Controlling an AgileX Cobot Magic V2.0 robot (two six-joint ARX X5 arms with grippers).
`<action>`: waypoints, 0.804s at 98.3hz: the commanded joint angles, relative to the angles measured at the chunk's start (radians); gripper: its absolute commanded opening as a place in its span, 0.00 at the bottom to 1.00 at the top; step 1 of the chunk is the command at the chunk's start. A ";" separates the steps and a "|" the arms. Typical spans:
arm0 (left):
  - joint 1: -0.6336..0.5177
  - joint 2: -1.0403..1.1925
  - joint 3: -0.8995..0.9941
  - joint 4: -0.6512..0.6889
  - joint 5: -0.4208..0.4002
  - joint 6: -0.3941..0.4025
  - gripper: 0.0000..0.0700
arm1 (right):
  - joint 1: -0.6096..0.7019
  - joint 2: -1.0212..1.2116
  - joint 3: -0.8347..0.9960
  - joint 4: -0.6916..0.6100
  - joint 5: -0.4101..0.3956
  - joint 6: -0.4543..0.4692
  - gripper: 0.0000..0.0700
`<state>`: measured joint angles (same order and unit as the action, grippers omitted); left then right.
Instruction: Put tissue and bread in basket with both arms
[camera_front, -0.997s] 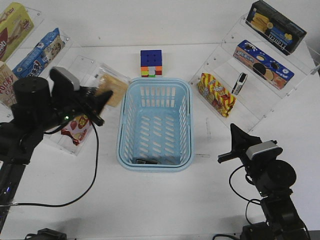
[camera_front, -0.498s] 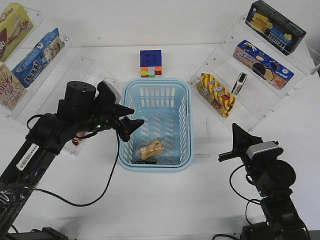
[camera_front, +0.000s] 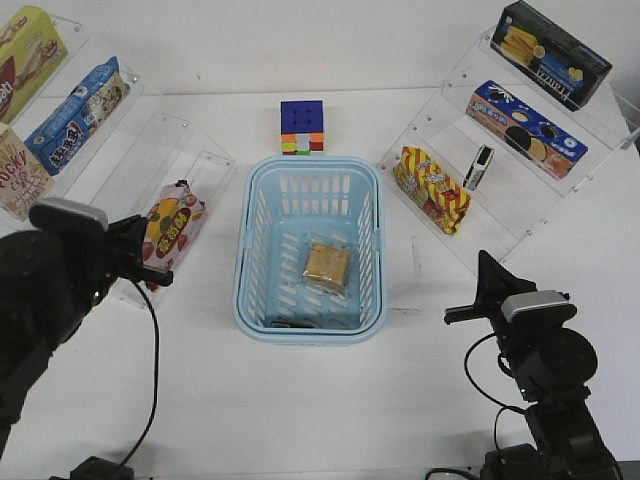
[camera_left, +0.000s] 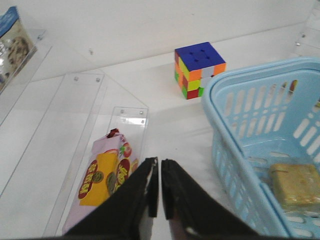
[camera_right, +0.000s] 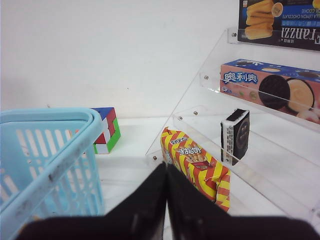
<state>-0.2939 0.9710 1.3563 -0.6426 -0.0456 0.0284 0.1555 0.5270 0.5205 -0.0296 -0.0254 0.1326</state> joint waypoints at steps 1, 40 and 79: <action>0.005 -0.100 -0.192 0.151 -0.038 -0.036 0.00 | 0.002 0.003 0.008 0.005 -0.003 0.010 0.00; 0.006 -0.452 -0.685 0.488 -0.085 -0.086 0.00 | 0.002 0.004 0.008 0.034 0.000 0.010 0.00; 0.050 -0.538 -0.743 0.544 -0.094 -0.063 0.00 | 0.002 0.004 0.008 0.037 0.000 0.010 0.00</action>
<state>-0.2707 0.4496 0.6472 -0.1558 -0.1326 -0.0418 0.1555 0.5270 0.5205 -0.0097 -0.0257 0.1349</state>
